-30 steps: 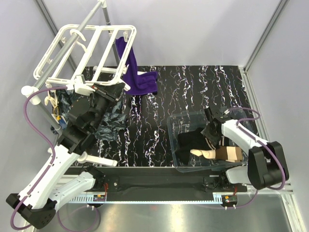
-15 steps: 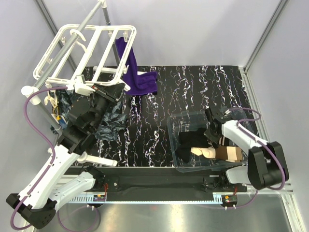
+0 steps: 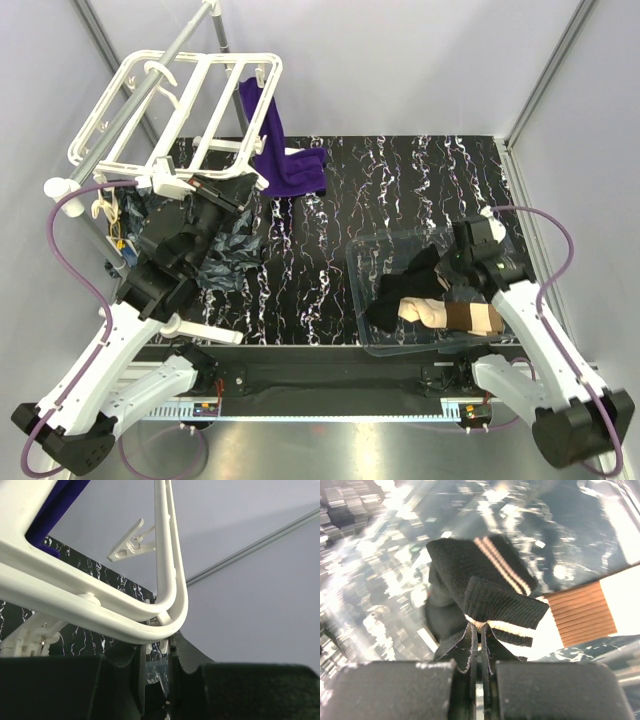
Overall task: Clip the socks to the hanger
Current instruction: Adjust the sock in the bin.
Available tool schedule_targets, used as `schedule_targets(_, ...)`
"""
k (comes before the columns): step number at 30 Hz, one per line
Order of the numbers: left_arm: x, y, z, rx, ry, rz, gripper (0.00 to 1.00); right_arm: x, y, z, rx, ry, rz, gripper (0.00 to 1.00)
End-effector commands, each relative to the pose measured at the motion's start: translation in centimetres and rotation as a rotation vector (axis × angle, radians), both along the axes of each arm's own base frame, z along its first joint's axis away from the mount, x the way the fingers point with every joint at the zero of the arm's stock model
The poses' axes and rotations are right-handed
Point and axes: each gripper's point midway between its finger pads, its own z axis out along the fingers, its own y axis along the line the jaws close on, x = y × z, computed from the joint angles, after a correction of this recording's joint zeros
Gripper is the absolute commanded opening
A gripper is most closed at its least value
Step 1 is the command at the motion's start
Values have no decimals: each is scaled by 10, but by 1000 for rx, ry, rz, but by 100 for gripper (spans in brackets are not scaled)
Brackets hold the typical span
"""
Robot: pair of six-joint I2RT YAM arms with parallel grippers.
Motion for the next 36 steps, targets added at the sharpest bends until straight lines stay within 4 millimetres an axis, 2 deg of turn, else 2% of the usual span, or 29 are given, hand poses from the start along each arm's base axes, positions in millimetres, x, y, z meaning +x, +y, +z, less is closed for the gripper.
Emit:
schedule_targets(1, -4, -8, 0, -1, -8, -45, 0, -1, 21, 38, 77, -108, 155, 0)
schedule_targets(8, -5, -14, -2, -18, -8, -77, 0, 0, 49, 79, 94, -249, 427, 0)
schedule_targets(10, -5, -15, -3, -17, -5, -81, 0, -2, 63, 94, 125, -304, 512, 0)
schedule_targets(12, -7, -16, -2, -18, -7, -90, 0, 5, 72, 113, 122, -385, 580, 0)
schedule_targets(15, -7, -16, -1, -19, -6, -92, 0, 12, 59, 110, 63, -326, 504, 0)
schedule_targets(17, -8, -17, -1, -15, -2, -97, 0, 8, 47, 96, 34, -226, 430, 0)
schedule_targets(19, -8, -15, -1, -13, -5, -90, 0, 4, 46, 76, 44, -131, 400, 0)
schedule_targets(20, -8, -15, -2, -14, -3, -90, 0, -1, 50, 65, 61, -80, 420, 0)
schedule_targets(21, -8, -15, 0, -18, -7, -90, 0, -6, 54, 40, 78, 9, 431, 0)
schedule_targets(23, -8, -16, -1, -21, -7, -95, 0, -11, 66, 20, 140, 85, 450, 0)
schedule_targets(24, -7, -18, -3, -19, -1, -100, 0, -18, 72, -2, 142, 155, 464, 0)
schedule_targets(28, -7, -20, -6, -20, 6, -108, 0, -15, 88, -34, 54, 247, 501, 1)
schedule_targets(30, -7, -19, -5, -18, 4, -105, 0, -8, 96, -45, 44, 271, 516, 9)
schedule_targets(31, -7, -19, -6, -17, 5, -103, 0, -5, 97, -47, 31, 269, 517, 33)
schedule_targets(34, -8, -19, -5, -13, 3, -106, 0, 2, 94, -41, 6, 227, 496, 65)
schedule_targets(36, -8, -18, -6, -5, 2, -104, 0, 3, 86, -30, -10, 182, 461, 69)
